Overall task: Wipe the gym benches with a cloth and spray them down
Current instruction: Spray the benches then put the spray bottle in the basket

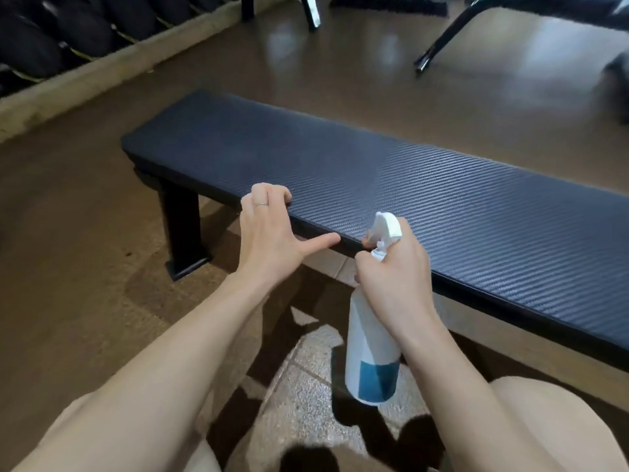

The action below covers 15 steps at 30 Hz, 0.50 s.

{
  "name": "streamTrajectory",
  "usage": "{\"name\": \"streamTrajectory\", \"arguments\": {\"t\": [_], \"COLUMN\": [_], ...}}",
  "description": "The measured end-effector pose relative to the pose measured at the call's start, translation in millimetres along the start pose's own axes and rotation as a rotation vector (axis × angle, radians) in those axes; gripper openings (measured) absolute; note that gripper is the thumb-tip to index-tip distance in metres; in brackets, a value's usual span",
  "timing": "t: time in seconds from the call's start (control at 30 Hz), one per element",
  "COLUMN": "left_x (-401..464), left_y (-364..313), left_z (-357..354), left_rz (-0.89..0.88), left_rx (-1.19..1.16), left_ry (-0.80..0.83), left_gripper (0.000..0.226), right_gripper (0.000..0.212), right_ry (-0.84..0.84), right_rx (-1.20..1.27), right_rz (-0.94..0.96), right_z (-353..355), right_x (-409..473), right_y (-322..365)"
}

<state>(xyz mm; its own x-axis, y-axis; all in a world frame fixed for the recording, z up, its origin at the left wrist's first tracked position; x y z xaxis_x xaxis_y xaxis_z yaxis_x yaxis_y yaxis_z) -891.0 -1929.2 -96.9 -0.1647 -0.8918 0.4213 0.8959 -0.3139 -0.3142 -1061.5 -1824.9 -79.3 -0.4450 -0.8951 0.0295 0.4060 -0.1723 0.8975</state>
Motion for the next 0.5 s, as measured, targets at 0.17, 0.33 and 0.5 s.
{"name": "streamTrajectory", "arguments": {"t": [0.17,0.33,0.5], "left_x": [20,28,32], "left_y": [93,140,148], "left_z": [10,6,5], "left_rz": [0.281,0.414,0.42], "left_rx": [-0.036,-0.42,-0.457], "left_ry": [0.08,0.08,0.022], "left_gripper": [0.11,0.105,0.1], "right_gripper": [0.012,0.014,0.021], "right_ry": [-0.022,0.026,0.06], "right_rx": [-0.079,-0.068,-0.134], "right_rz": [0.006,0.028,0.047], "right_z": [-44,-97,-137], "right_x": [-9,-8,8], "right_y": [18,50,67]}}
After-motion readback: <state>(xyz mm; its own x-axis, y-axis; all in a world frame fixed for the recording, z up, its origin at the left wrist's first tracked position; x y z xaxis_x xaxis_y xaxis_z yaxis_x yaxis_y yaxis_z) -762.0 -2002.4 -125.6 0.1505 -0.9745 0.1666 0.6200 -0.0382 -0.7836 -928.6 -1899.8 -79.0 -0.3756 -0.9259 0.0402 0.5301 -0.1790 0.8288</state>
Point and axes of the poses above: each hand's wrist, its own x-axis towards the middle knuckle, its own z-axis out of the back of the hand, y = z × x, the point moved 6 cm from there along x, towards the middle knuckle, and after that the axes turned 7 degrees about x, right-handed, at the moved point
